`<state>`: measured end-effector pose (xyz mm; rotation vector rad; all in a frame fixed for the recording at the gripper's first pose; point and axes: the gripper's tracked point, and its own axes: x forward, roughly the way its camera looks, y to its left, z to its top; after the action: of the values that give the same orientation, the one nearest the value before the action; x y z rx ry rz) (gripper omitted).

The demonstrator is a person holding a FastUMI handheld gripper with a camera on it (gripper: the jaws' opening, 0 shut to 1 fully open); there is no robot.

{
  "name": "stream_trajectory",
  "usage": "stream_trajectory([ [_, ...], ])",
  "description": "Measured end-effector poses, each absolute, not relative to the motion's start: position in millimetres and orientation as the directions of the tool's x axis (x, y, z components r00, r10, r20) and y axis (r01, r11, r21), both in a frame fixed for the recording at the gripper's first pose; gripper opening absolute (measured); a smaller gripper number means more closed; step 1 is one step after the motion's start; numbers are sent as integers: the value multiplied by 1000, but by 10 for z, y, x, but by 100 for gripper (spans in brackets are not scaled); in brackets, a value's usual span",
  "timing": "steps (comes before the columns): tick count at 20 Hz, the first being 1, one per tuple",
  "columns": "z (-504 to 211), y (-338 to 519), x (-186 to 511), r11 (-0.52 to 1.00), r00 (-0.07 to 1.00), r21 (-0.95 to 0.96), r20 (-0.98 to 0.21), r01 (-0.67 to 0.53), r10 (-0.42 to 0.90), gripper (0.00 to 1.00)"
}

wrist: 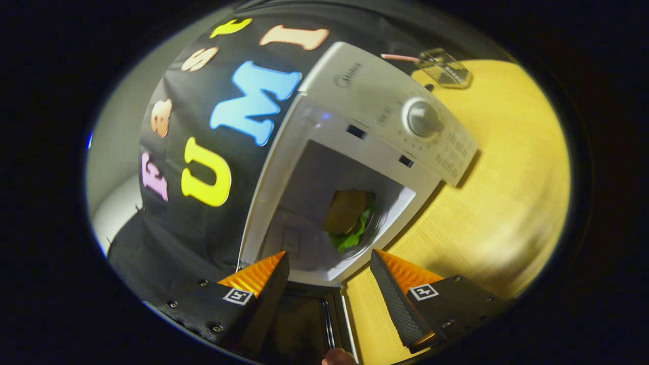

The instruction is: Open the microwave, put the food inside, and close the microwave door.

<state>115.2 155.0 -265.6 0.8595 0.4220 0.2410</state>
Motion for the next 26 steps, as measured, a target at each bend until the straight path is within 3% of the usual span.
stream_trajectory([
  [6, -2164, 1351, 400, 861, 892, 466, -274, -205, 361, 94],
  [8, -2175, 1264, 223, 916, 894, 350, -318, -198, 315, 82],
  [11, -2204, 1126, -45, 962, 899, 216, -367, -165, 237, 26],
  [13, -2225, 1275, -284, 954, 876, 195, -387, -227, 287, 12],
  [14, -2224, 1323, -347, 957, 878, 162, -384, -240, 285, 12],
  [15, -2171, 1284, -434, 969, 890, 111, -383, -222, 248, 1],
  [20, -2079, 1617, -669, 955, 895, 53, -338, -291, 291, 4],
  [26, -1970, 2759, -1205, 827, 774, 112, -301, -551, 557, 4],
])
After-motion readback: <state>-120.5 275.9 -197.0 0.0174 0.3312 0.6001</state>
